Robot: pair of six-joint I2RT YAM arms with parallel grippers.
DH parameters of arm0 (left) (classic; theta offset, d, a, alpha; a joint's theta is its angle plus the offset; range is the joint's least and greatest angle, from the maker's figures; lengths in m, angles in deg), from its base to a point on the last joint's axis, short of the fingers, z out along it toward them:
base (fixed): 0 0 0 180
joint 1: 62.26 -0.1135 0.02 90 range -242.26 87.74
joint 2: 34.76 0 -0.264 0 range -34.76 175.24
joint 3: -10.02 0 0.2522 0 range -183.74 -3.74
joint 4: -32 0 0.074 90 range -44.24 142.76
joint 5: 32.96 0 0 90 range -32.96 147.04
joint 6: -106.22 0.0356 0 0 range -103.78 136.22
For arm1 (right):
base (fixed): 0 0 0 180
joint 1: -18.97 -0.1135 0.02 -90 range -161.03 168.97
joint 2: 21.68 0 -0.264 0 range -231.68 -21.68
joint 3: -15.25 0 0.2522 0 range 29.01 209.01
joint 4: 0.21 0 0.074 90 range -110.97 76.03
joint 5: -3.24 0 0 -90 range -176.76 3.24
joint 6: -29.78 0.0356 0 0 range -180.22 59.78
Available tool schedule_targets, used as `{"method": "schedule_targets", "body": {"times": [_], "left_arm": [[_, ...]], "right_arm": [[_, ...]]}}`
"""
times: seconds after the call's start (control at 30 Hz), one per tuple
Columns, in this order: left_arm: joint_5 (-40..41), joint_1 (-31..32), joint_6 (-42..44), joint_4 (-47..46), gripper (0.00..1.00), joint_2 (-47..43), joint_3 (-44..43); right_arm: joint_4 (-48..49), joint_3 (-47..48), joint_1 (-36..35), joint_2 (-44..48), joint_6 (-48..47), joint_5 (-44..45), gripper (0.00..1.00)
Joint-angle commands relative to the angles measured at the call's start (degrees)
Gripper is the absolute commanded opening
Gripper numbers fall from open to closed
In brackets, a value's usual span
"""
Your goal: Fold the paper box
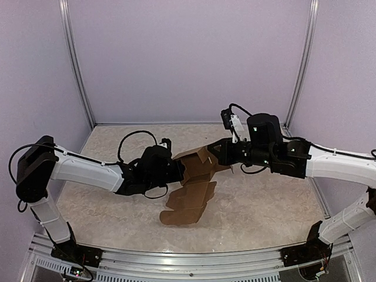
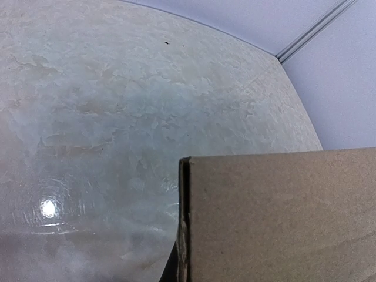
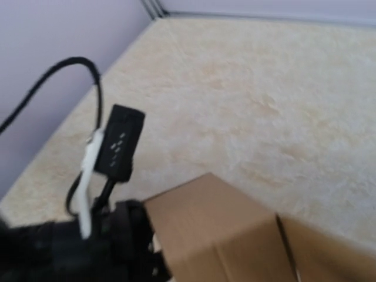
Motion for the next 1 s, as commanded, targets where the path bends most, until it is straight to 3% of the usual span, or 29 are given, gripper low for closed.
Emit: {"method": "schedule_targets", "body": {"times": [0.0,0.3,0.53,0.97], "left_arm": [[-0.22,-1.51,-0.63,-0.53,0.0,-3.36,2.0],[-4.92,-3.76,-2.46,-4.5,0.0,-5.57,4.08],[-10.81,-5.25,-4.85,-9.52,0.0,-8.23,6.21],[-17.27,-5.32,-5.73,-10.78,0.0,-11.12,5.6]], "right_arm": [[-1.6,-2.55,-0.47,4.92,-3.59,-2.75,0.0],[-0.92,-9.79,-0.75,18.22,-8.89,-5.9,0.0],[8.09,-20.13,-0.76,25.86,-8.86,-8.23,0.0],[18.61,-18.94,-1.45,19.14,-8.77,-11.35,0.0]]}}
